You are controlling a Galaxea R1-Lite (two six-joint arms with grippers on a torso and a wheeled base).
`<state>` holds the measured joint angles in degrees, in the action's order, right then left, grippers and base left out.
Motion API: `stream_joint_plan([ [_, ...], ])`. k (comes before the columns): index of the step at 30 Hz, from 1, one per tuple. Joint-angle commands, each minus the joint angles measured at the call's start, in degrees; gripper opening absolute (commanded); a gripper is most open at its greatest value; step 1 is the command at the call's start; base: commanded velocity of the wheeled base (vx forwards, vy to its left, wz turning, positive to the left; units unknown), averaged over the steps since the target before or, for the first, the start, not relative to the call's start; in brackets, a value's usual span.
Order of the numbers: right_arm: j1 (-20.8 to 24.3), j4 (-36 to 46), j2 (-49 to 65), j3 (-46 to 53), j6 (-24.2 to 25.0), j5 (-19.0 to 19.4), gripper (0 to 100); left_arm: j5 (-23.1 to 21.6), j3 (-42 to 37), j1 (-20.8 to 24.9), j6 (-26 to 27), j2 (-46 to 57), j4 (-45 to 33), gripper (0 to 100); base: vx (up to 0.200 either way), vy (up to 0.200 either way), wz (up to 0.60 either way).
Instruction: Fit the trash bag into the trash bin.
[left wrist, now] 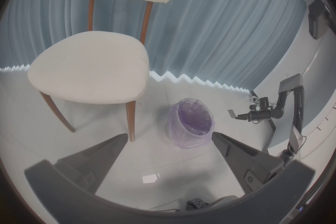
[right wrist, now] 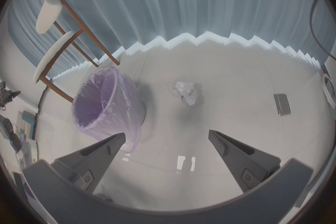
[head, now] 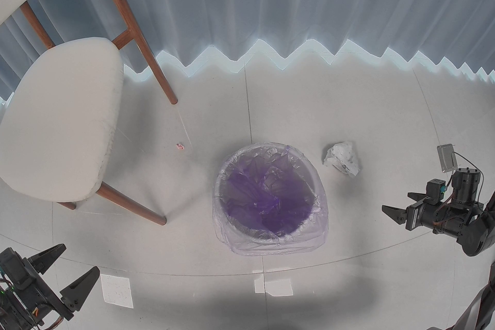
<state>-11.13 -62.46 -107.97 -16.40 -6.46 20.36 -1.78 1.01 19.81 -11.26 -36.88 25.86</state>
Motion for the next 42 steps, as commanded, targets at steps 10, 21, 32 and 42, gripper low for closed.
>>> stream_joint_plan([
  [10, 3.75, -16.20, -20.35, -2.15, -3.29, 0.21, 100, -2.26, -0.92, 0.76, 0.63, 1.46, -1.60, 100, 0.000, 0.000, 0.00],
  [21, 11.04, -21.21, -23.25, -4.35, -2.06, 10.14, 100, -4.20, 1.62, 0.76, 1.95, 2.95, -9.51, 100, 0.000, 0.000, 0.00],
  [32, 8.32, -19.27, -30.10, -12.87, -13.49, 19.37, 100, -4.02, 7.16, 0.58, 1.95, 0.67, -13.82, 100, 0.000, 0.000, 0.00],
  [42, 12.18, -18.83, -35.73, -22.10, -14.90, 22.36, 100, -4.28, 10.77, 0.76, 6.25, -5.40, -13.90, 100, 0.000, 0.000, 0.00],
])
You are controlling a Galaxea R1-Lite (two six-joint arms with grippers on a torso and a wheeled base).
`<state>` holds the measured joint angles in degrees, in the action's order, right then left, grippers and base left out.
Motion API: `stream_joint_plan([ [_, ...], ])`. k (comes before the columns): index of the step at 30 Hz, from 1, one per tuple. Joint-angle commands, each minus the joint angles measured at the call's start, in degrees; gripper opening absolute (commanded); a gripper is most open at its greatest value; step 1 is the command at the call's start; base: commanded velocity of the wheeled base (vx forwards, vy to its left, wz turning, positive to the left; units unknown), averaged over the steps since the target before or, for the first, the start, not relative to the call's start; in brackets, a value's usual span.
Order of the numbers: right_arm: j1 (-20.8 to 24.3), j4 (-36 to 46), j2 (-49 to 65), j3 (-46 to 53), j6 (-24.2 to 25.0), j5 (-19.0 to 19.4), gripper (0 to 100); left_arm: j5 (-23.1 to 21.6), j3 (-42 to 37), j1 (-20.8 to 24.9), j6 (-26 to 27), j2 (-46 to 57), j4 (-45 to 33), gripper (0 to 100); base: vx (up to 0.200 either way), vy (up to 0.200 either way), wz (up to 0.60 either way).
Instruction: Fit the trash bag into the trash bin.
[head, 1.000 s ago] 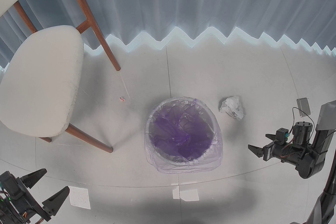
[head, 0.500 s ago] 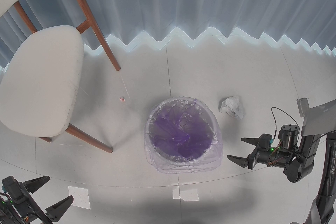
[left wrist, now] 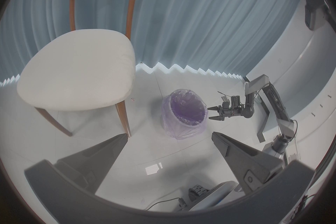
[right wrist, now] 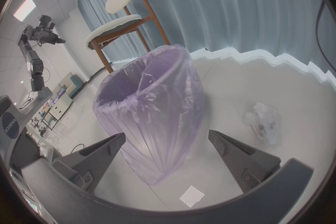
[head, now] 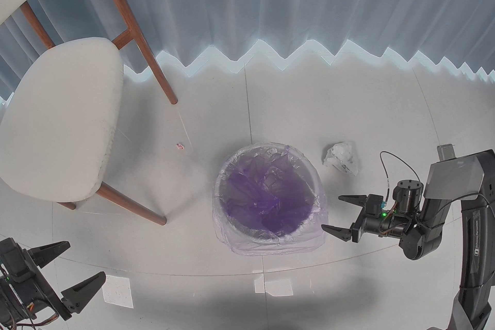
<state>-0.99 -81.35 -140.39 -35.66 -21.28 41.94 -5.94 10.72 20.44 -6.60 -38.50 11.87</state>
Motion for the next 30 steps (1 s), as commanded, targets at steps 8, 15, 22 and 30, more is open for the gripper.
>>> stream_joint_plan([
  [8, 2.39, 0.58, -4.46, -3.98, -0.16, 2.36, 0, -0.13, 1.76, 0.21, 2.73, -5.89, 0.17, 100, 0.000, 0.000, 0.00],
  [15, 2.39, 0.31, -6.48, -4.51, -0.16, 3.15, 0, -0.13, 1.59, 0.30, 2.73, -5.45, 0.08, 100, 0.000, 0.000, 0.00],
  [22, 1.43, 0.49, -10.61, -7.85, 0.28, 3.15, 0, -0.04, 1.76, 0.30, 2.82, -5.27, 0.08, 100, 0.000, 0.000, 0.00],
  [30, 1.08, 1.72, -11.40, -11.89, 3.71, 3.06, 0, 0.05, 1.85, 0.30, 2.82, -5.27, 0.08, 100, 0.000, 0.000, 0.00],
])
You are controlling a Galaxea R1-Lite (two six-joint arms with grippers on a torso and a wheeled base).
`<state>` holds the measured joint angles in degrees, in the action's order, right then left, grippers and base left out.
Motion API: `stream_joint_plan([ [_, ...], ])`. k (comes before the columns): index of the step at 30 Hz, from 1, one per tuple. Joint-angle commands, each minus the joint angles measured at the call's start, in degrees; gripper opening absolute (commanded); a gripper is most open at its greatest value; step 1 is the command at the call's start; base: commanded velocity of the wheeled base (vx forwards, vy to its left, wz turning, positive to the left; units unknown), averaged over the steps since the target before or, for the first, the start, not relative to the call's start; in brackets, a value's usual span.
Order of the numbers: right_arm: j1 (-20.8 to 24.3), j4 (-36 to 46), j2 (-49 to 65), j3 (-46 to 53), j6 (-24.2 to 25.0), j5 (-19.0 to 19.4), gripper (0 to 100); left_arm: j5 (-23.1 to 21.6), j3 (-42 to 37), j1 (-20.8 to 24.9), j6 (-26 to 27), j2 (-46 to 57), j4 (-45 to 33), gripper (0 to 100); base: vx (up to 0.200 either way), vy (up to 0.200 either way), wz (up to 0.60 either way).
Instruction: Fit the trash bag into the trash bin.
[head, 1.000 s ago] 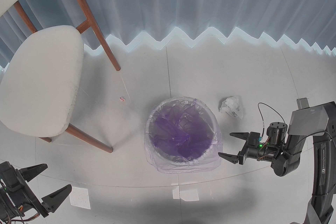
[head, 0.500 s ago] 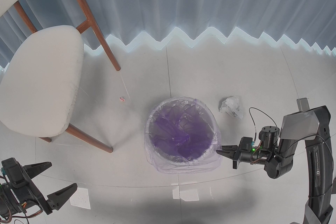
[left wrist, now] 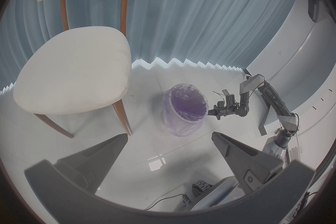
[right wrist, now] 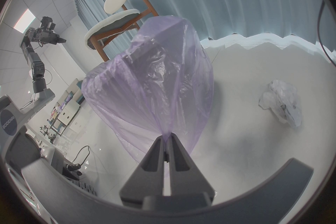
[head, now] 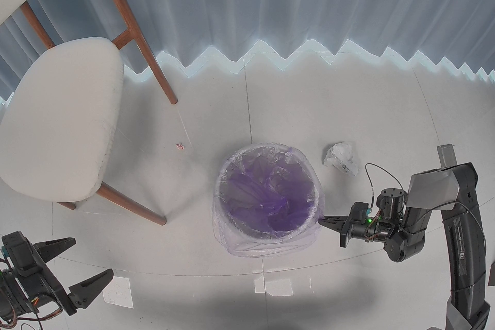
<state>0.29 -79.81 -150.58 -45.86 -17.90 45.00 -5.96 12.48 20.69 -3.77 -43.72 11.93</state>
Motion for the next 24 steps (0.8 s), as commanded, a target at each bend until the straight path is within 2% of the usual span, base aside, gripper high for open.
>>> stream_joint_plan([
  [1, -0.20, 0.27, -1.30, -1.78, 0.49, 0.00, 0, 0.07, 0.09, 0.05, -0.01, -0.05, 0.02, 100, 0.000, 0.000, 0.00],
  [6, -0.38, -0.70, -0.59, -0.90, 0.67, -0.43, 0, 0.16, 0.09, -0.12, -0.72, -0.05, 0.37, 100, 0.000, 0.000, 0.00],
  [7, -0.47, -1.66, -0.24, -0.55, 0.85, -0.43, 100, 0.16, 0.17, -0.30, -0.89, -0.14, 0.55, 100, 0.000, 0.000, 0.00],
  [9, -0.82, -3.86, 1.08, 1.48, 2.16, -0.43, 100, 0.07, 0.44, -0.38, -1.77, -0.32, 1.34, 100, 0.000, 0.000, 0.00],
  [11, -2.05, -7.29, 4.59, 7.63, 6.03, -0.43, 100, -0.37, 1.32, 0.67, -2.12, -0.41, 2.66, 100, 0.000, 0.000, 0.00],
  [15, -2.93, -10.19, 11.10, 17.38, 10.69, -0.43, 100, -2.21, 3.07, 4.80, -2.12, -2.52, 2.74, 100, 0.000, 0.000, 0.00],
  [19, -5.13, -10.19, 16.90, 24.24, 11.48, -0.43, 100, -4.50, 3.43, 8.67, -1.95, -7.09, 3.01, 100, 0.000, 0.000, 0.00],
  [24, -10.05, -10.19, 22.17, 28.46, 11.48, -0.43, 100, -5.38, 3.69, 9.72, -1.33, -17.10, 2.74, 100, 0.000, 0.000, 0.00],
])
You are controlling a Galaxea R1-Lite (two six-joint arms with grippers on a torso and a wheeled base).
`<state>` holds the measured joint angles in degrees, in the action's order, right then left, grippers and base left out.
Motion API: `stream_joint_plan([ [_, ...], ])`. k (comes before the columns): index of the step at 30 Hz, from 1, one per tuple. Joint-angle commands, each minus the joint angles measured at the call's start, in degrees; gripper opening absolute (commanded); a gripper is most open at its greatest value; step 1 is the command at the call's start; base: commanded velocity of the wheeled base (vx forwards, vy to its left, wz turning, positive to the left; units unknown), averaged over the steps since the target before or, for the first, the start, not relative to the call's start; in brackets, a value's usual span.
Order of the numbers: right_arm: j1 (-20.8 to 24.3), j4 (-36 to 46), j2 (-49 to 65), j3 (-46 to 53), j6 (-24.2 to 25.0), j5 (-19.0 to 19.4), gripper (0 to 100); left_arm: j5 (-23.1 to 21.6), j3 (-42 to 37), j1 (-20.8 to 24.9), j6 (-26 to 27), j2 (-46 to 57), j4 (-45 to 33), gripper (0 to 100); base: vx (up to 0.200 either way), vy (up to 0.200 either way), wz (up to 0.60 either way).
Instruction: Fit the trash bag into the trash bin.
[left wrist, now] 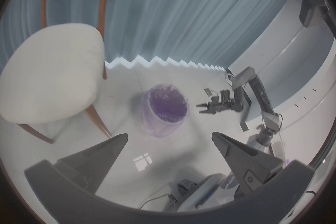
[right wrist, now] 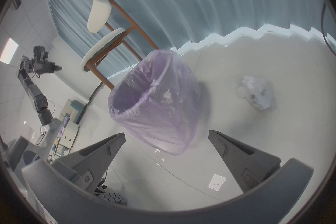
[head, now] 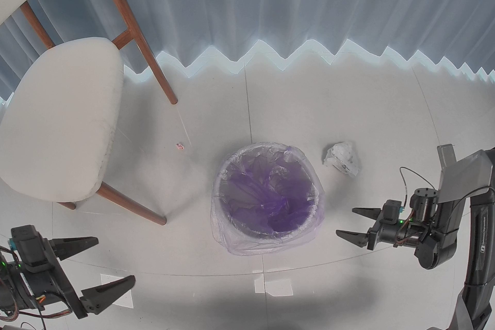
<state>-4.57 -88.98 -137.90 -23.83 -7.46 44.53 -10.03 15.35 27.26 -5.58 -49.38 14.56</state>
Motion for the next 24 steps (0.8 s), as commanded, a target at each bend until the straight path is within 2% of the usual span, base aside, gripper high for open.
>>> stream_joint_plan([
  [1, -6.94, -1.02, 11.16, 7.22, 1.04, 0.03, 100, -1.13, 1.00, 2.89, 1.36, -16.01, 0.30, 100, 0.000, 0.000, 0.00],
  [6, -10.99, -1.02, 16.44, 10.21, 1.22, 0.03, 100, -1.66, 2.49, 3.42, 1.80, -28.57, 3.99, 100, 0.000, 0.000, 0.00],
  [10, -11.86, -1.02, 20.48, 12.85, 2.10, 0.12, 100, -1.83, 3.55, 3.68, 1.54, -41.41, 13.75, 100, 0.000, 0.000, 0.00],
  [11, -11.86, -1.02, 22.06, 13.73, 2.36, 0.12, 100, -1.74, 3.37, 3.86, 1.19, -47.03, 20.07, 100, 0.000, 0.000, 0.00],
  [15, -11.78, -1.02, 25.84, 15.40, 2.45, 0.03, 100, -1.74, 0.21, 4.12, 1.28, -59.69, 36.51, 100, 0.000, 0.000, 0.00],
  [17, -11.69, -1.02, 26.37, 15.40, 2.45, 0.12, 100, -1.74, -0.23, 4.12, 1.36, -61.01, 38.44, 100, 0.000, 0.000, 0.00],
  [18, -11.25, -1.02, 29.00, 16.63, 2.45, 0.03, 100, -1.39, -2.34, 4.21, 2.07, -68.21, 49.87, 100, 0.000, 0.000, 0.00],
  [19, -11.25, -1.02, 29.36, 16.98, 2.45, 0.12, 100, -1.31, -2.52, 4.38, 2.16, -69.36, 52.07, 100, 0.000, 0.000, 0.00],
  [20, -10.90, -1.02, 30.41, 17.77, 2.54, 0.03, 100, -1.13, -3.22, 5.00, 3.30, -73.75, 59.27, 100, 0.000, 0.000, 0.00],
  [22, -10.90, -1.02, 31.46, 18.65, 2.54, 0.03, 100, -1.04, -4.89, 5.79, 5.93, -78.94, 67.27, 100, 0.000, 0.000, 0.00],
  [23, -10.90, -1.02, 31.55, 18.65, 2.54, 0.03, 100, -0.95, -4.98, 5.88, 6.20, -79.38, 67.89, 100, 0.000, 0.000, 0.00],
  [24, -10.90, -1.02, 32.43, 19.61, 2.54, 0.03, 100, -0.43, -7.00, 6.93, 7.43, -83.07, 71.75, 100, 0.000, 0.000, 0.00],
])
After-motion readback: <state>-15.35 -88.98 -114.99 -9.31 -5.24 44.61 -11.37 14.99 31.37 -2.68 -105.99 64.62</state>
